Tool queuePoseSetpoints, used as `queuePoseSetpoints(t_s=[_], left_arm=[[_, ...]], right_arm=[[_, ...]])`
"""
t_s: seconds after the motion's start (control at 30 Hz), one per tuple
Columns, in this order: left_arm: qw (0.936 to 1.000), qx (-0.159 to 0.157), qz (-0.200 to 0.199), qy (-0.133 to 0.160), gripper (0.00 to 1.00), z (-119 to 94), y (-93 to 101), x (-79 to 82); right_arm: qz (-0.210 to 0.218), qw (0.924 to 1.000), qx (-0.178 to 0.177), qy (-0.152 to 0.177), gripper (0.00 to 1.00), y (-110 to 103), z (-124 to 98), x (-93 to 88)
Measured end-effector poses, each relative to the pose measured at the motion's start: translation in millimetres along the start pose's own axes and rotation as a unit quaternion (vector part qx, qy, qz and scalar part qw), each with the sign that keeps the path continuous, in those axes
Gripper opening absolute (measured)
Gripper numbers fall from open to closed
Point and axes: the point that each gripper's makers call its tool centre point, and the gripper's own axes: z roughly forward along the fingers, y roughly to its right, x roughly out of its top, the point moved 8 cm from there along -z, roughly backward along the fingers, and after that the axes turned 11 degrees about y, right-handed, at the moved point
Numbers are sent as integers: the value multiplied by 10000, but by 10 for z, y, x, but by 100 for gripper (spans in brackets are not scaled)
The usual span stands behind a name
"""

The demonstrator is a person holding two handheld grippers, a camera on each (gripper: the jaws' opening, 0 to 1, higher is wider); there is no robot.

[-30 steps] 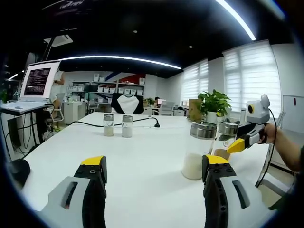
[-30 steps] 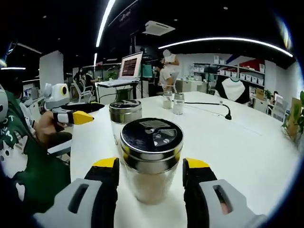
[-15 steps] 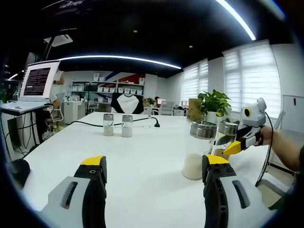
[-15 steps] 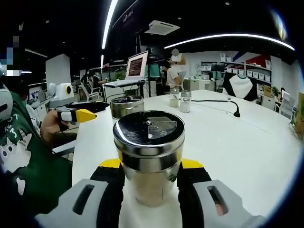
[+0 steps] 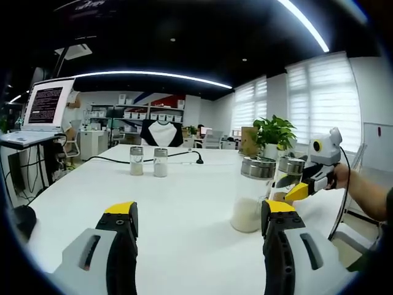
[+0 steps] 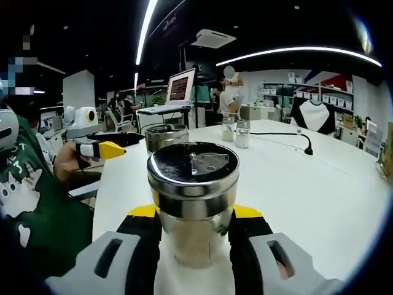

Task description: Rotate the seasoning bottle until the label or dispensing opening points toward the visible target arrow and the bottle remains upright within the marked orientation range

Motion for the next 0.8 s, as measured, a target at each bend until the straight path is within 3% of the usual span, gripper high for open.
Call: queuePoseSetpoints(t_s=[0.8], left_arm=[[9998, -70, -37, -155, 87, 48, 9, -49]], right_arm=[[-110, 9995, -290, -38, 41, -24, 19, 7]])
